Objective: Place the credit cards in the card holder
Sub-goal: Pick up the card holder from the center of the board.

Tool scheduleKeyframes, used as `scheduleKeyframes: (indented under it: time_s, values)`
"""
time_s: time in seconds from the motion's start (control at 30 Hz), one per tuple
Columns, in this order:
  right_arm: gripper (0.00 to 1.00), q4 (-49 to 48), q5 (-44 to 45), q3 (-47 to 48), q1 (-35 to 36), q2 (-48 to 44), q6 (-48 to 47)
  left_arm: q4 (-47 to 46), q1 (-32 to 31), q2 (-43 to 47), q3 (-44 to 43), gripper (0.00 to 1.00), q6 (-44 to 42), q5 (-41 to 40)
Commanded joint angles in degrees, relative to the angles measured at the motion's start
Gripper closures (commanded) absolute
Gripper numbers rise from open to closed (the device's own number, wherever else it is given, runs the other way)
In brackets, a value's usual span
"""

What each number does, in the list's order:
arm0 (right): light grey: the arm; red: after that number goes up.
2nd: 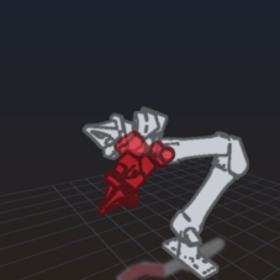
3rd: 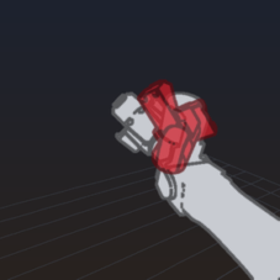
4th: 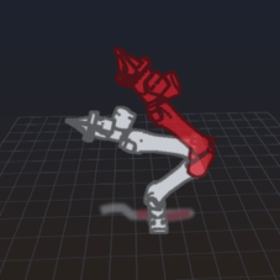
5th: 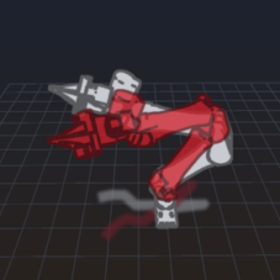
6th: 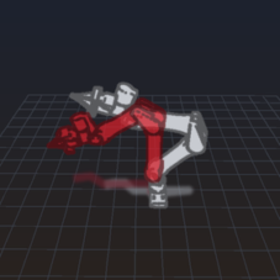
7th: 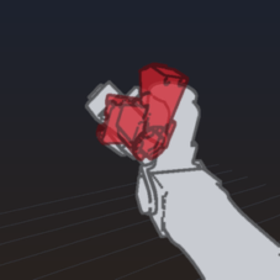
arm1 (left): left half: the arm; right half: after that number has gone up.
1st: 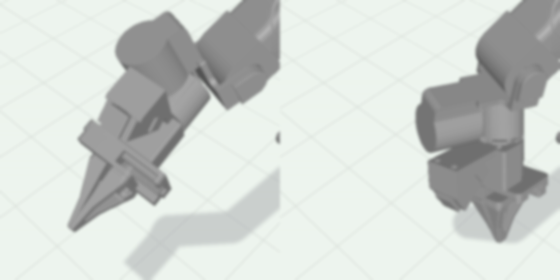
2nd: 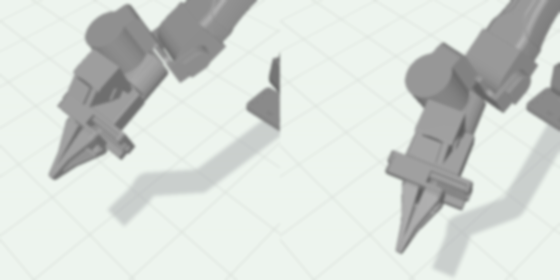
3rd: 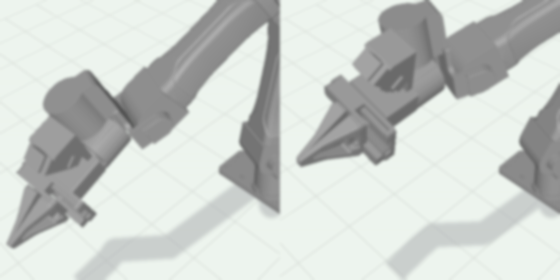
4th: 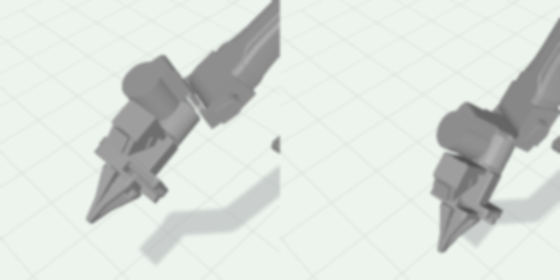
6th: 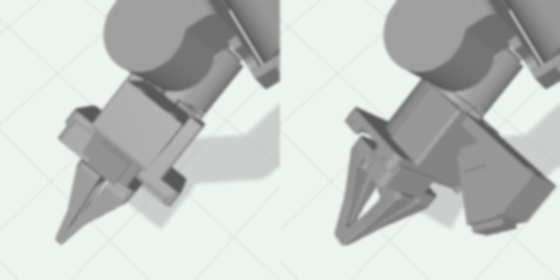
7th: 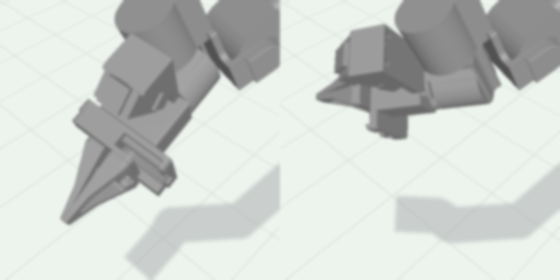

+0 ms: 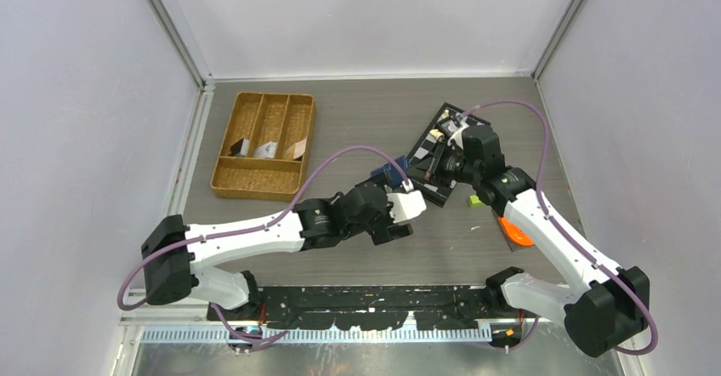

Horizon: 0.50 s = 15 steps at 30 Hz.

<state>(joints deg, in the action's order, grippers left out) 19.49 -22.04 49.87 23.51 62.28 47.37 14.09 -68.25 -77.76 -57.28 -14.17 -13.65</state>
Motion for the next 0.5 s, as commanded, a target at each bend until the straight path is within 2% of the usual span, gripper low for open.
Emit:
scheduleKeyframes:
  time_s: [0.0,0.13,0.27,0.4,0.47]
  values:
    - [1.0,-0.7,-0.3,-0.1,-0.2,-1.6,4.0,-6.4,-1.7,-0.5,-0.1,0.04,-4.5,-5.0]
    - [1.0,-0.3,-0.8,-0.3,-0.1,-2.8,5.1,-10.6,-4.2,-2.4,0.1,0.04,-7.6,-15.4]
    - [0.99,-1.4,-1.2,-1.2,-0.1,-4.7,7.0,-13.2,-4.9,-5.5,-1.1,0.07,-7.8,-19.1]
    - [1.0,-0.8,-2.5,-1.3,-0.1,-6.1,7.5,-18.8,-5.1,-10.0,-2.6,0.28,-10.1,-27.4]
    - [1.0,-0.4,-2.9,-1.1,0.0,-6.8,7.9,-22.5,-5.1,-11.8,-2.2,0.34,-11.6,-29.3]
